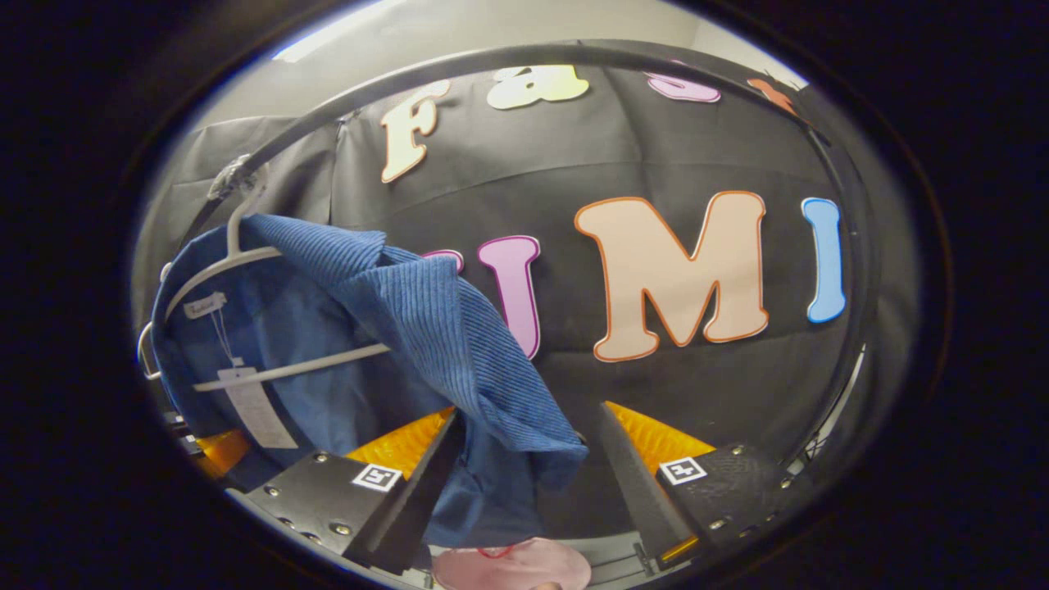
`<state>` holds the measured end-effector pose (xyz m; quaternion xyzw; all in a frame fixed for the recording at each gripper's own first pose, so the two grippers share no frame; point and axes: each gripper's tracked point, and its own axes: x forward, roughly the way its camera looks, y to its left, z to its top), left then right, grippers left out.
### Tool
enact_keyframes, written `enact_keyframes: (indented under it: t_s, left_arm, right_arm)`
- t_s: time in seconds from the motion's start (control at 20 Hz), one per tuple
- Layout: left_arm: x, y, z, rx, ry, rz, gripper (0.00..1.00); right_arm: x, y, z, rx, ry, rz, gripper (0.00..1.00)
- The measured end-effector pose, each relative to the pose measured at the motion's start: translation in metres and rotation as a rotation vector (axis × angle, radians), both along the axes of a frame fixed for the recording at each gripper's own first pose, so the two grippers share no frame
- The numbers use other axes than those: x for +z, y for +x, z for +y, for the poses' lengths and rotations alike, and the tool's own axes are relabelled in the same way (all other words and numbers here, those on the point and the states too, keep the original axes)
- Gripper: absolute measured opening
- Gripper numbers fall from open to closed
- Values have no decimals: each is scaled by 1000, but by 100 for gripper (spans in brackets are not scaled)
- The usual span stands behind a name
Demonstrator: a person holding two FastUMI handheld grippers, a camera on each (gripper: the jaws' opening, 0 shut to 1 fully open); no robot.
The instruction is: Grasp the clothes on the hanger with both hands and then place them into the laundry hamper below.
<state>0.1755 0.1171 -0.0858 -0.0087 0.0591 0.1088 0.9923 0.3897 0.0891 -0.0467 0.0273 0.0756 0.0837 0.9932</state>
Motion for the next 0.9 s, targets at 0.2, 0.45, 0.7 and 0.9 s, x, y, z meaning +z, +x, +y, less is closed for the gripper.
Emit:
enact_keyframes:
  t_s: [0.2, 0.45, 0.7, 0.9]
  left_arm:
    - [0, -3, 3, -21, -18, 0, 26]
    - [1, -23, -15, -121, -76, 58, 8]
    - [21, -56, -45, -252, -110, 49, 6]
    - [55, -87, -69, -366, -130, 6, 4]
  right_arm:
    - [-9, 23, 12, 9, 4, 20, 99]
    - [-7, 37, 25, 30, 60, 57, 57]
    - [-7, 26, 16, 0, 5, 58, 16]
    - [-11, 1, 6, -3, -86, 42, 1]
